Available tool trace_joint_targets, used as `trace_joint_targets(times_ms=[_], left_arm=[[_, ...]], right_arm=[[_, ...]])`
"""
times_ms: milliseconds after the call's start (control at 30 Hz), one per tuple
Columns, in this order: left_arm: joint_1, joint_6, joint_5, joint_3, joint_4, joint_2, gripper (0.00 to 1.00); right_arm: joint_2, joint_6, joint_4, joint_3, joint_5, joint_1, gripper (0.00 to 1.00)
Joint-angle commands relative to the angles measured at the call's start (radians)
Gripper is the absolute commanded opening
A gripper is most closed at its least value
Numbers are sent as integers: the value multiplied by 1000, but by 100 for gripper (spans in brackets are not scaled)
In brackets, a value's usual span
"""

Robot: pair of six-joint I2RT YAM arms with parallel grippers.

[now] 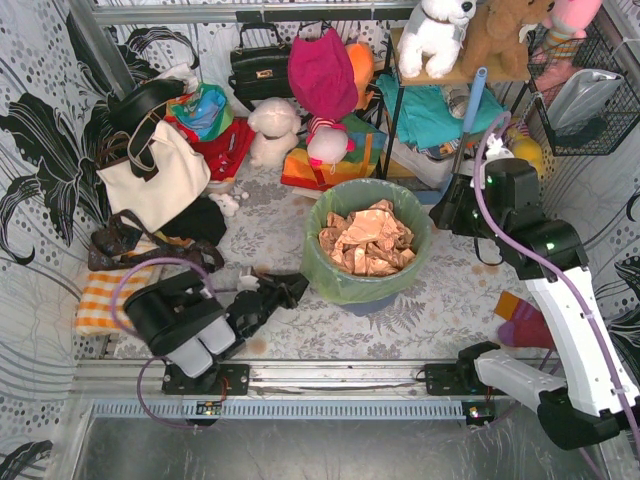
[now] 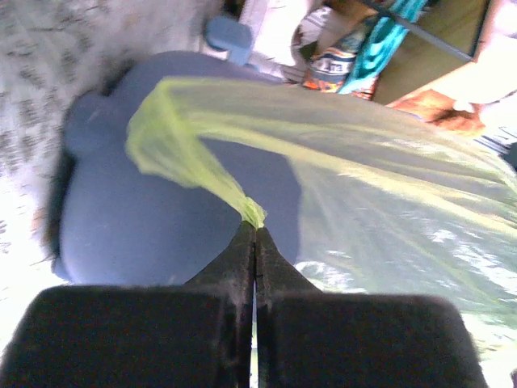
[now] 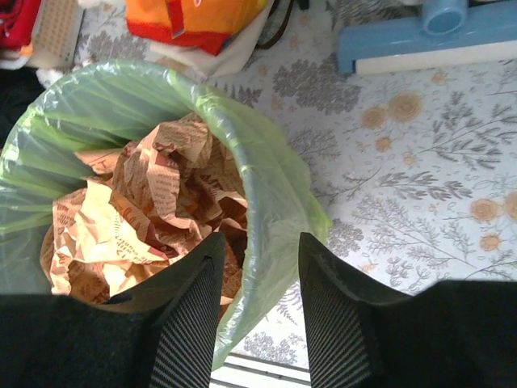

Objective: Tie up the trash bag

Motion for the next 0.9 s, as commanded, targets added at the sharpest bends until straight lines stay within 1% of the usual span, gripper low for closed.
trace_joint_targets(times_ms=[0, 33, 100, 200, 233, 300, 367, 500, 600, 733, 867], left_arm=[[48, 86, -2, -98, -185, -186, 0], [57, 107, 0, -84, -272, -250, 0], [68, 161, -6, -36, -506, -406, 0], [71, 266, -60, 69, -930, -649, 0], [73, 297, -80, 95, -1027, -710, 0], [85, 355, -97, 135, -1156, -795, 0], [101, 405, -80, 174, -1232, -825, 0], [105, 484, -24, 245, -1281, -792, 0], [104, 527, -19, 284, -1312, -792, 0], [106, 615, -67, 364, -1415, -843, 0], [109, 730, -77, 461, -1492, -867, 0]], right_arm=[[16, 12, 22, 4, -117, 4, 43], [18, 13, 29, -1, -137, 4, 43], [22, 12, 27, -5, -150, 4, 44], [25, 12, 6, -8, -115, 4, 44], [27, 14, -2, -8, -106, 4, 44], [25, 15, -2, -17, -114, 4, 44], [29, 21, 6, -28, -133, 4, 44], [42, 26, 14, -51, -172, 4, 43], [39, 37, 20, -66, -187, 4, 34], [26, 67, 17, -92, -210, 4, 24], [5, 100, 20, -109, -245, 4, 8]])
